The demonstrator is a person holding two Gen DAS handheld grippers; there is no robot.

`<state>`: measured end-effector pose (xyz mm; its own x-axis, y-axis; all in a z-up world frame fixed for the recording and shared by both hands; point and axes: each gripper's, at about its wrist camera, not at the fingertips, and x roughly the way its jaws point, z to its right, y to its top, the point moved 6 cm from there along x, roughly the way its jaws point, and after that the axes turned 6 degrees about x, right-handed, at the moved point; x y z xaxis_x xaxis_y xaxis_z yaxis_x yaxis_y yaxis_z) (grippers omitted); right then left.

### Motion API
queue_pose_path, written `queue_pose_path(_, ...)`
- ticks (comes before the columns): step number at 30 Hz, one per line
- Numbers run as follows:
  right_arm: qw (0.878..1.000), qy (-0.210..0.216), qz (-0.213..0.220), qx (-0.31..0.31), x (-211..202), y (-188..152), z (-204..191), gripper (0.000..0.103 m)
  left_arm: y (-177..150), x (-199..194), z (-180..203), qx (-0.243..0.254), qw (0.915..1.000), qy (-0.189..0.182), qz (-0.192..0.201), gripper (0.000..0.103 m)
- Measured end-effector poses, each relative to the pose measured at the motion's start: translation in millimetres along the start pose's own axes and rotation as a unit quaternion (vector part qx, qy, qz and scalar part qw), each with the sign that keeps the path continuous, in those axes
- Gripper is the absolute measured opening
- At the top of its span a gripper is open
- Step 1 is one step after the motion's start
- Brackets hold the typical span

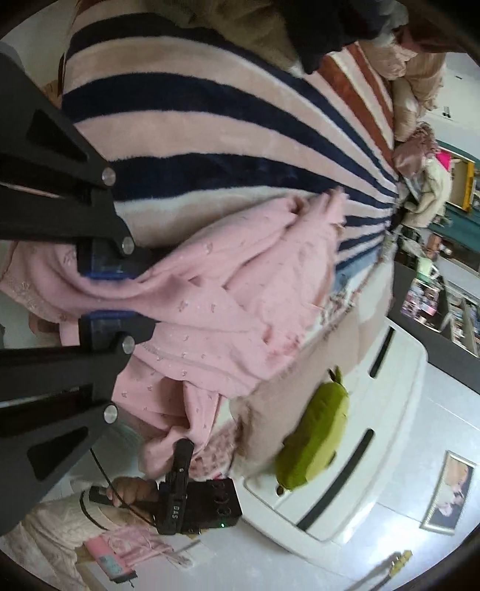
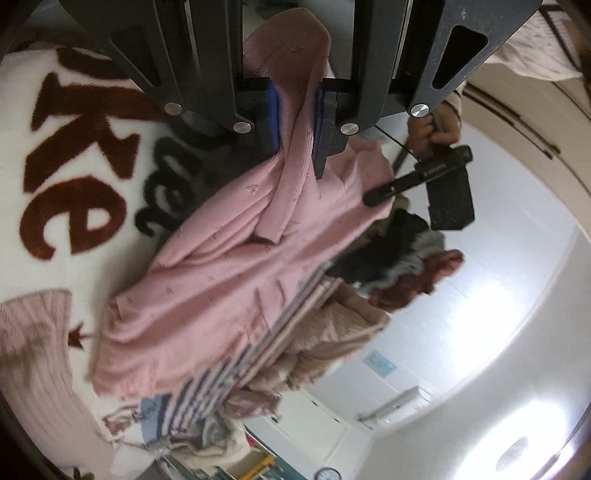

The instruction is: Fold small clothes

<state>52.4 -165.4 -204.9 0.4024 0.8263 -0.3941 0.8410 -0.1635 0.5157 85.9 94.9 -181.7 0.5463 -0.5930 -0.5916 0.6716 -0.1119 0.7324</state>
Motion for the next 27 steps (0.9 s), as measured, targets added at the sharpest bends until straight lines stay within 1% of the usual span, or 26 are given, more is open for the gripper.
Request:
queue_pose_path(5, 0.999, 0.021, 0.024, -0.019, -21.5, 1.9, -34.6, 0.010, 12.1, -34.1, 20.9, 0.005, 0.9989, -0.015, 0.043, 0.009)
queue_pose_path(9, 0.998, 0.028, 0.040, -0.029, -38.0, 3.9, -58.0, 0.009, 26.0, -63.7, 42.1, 0.025, 0.9965, -0.027, 0.075, 0.009)
queue_pose_path(11, 0.998, 0.022, 0.053, -0.029, -46.8, 8.4, -63.6, 0.009, 32.2, -68.5, 44.7, 0.027, 0.9960, -0.029, 0.080, 0.009)
queue_pose_path(13, 0.997, 0.014, 0.068, -0.023, -50.2, 20.7, -62.1, 0.009, 43.5, -63.2, 39.2, 0.026, 0.9963, -0.022, 0.079, 0.009)
queue_pose_path(15, 0.997, -0.010, 0.076, -0.019, -47.4, 38.2, -54.7, 0.009, 59.7, -46.8, 27.0, 0.024, 0.9970, -0.013, 0.073, 0.009)
queue_pose_path(17, 0.995, -0.065, 0.078, -0.014, -36.3, 68.3, -38.4, 0.009, 76.0, -23.4, 13.7, 0.017, 0.9980, -0.008, 0.061, 0.009)
queue_pose_path(19, 0.993, -0.091, 0.077, -0.013, -24.1, 94.8, -24.3, 0.009, 98.7, 13.1, -3.4, 0.020, 0.9987, 0.017, 0.045, 0.009)
queue_pose_path(21, 0.991, -0.115, 0.066, -0.014, -5.7, 125.1, -8.3, 0.009, 120.5, 51.4, -20.6, 0.026, 0.9985, 0.040, 0.025, 0.009)
queue_pose_path(23, 0.988, -0.147, 0.050, -0.005, 15.8, 154.0, 15.1, 0.009, 135.8, 84.2, -36.9, 0.029, 0.9981, 0.054, 0.007, 0.010)
queue_pose_path(25, 0.982, -0.187, 0.031, 0.001, 36.1, 175.8, 43.9, 0.009, 146.6, 124.3, -58.4, 0.026, 0.9968, 0.071, -0.025, 0.010)
queue_pose_path(27, 0.978, -0.209, 0.007, 0.010, 52.4, 183.7, 66.7, 0.009, 147.8, 153.8, -73.6, 0.024, 0.9954, 0.077, -0.052, 0.011)
